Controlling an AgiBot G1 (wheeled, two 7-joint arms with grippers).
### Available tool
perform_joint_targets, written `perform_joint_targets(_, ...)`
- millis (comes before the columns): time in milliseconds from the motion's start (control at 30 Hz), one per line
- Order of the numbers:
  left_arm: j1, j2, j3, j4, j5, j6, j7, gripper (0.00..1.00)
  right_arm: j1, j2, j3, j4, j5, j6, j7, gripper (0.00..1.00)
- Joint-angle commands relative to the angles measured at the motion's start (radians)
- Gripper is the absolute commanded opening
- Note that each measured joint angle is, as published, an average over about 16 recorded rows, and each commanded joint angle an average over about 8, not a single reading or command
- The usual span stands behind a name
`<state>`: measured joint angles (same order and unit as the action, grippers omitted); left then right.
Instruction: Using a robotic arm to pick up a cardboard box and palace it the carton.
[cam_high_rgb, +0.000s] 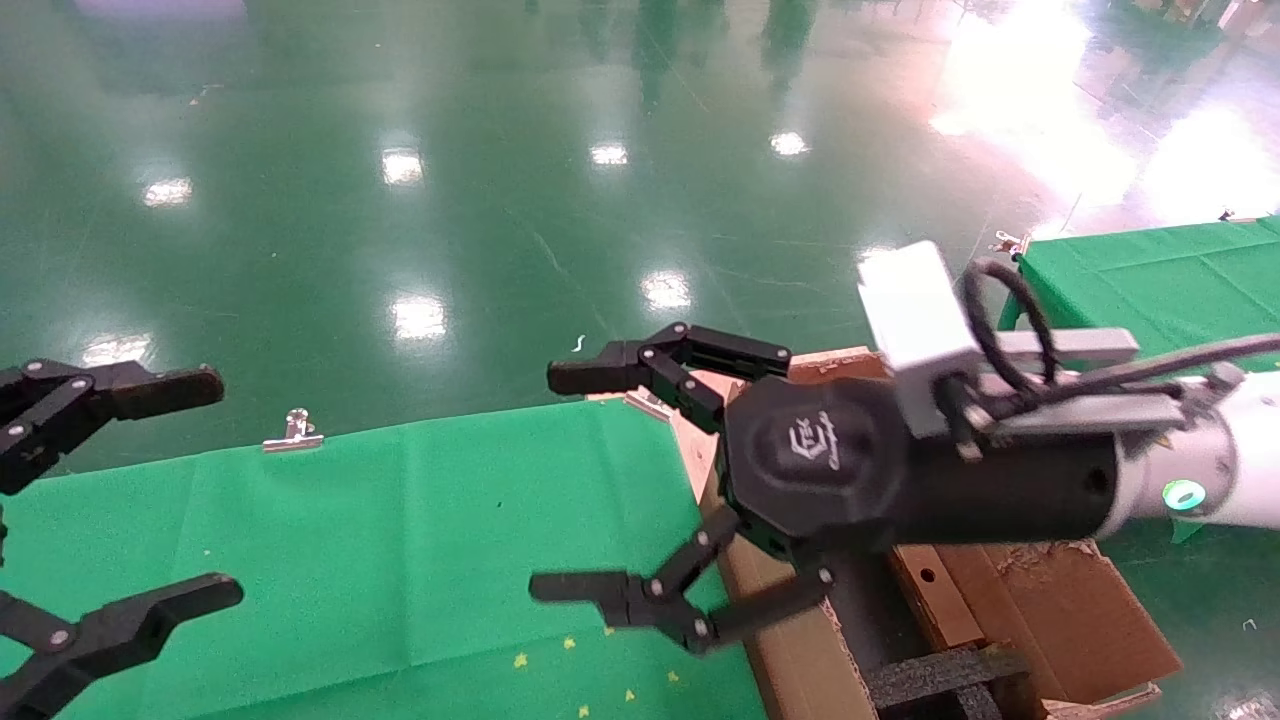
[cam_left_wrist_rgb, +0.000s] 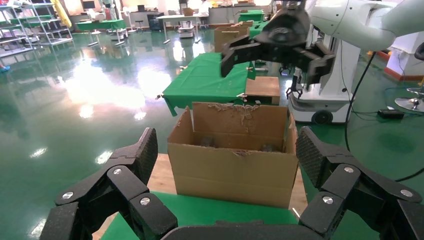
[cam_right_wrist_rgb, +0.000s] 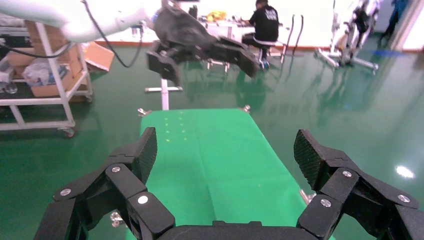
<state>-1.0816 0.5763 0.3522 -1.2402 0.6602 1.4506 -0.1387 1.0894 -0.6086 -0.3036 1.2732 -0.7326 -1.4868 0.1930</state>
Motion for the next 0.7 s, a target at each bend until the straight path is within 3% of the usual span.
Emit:
perform_joint_targets(33,0.000,0.000,0.000,0.000,0.000,0.000,0.000,1.00,-0.023,-0.004,0.035,0.017,0.003,-0.014,-0.007,1.00)
perform_joint_targets(700,0.000,0.000,0.000,0.000,0.000,0.000,0.000,1.00,-0.022,-0.004,0.034,0.015,0.006,-0.013,-0.008,1.00)
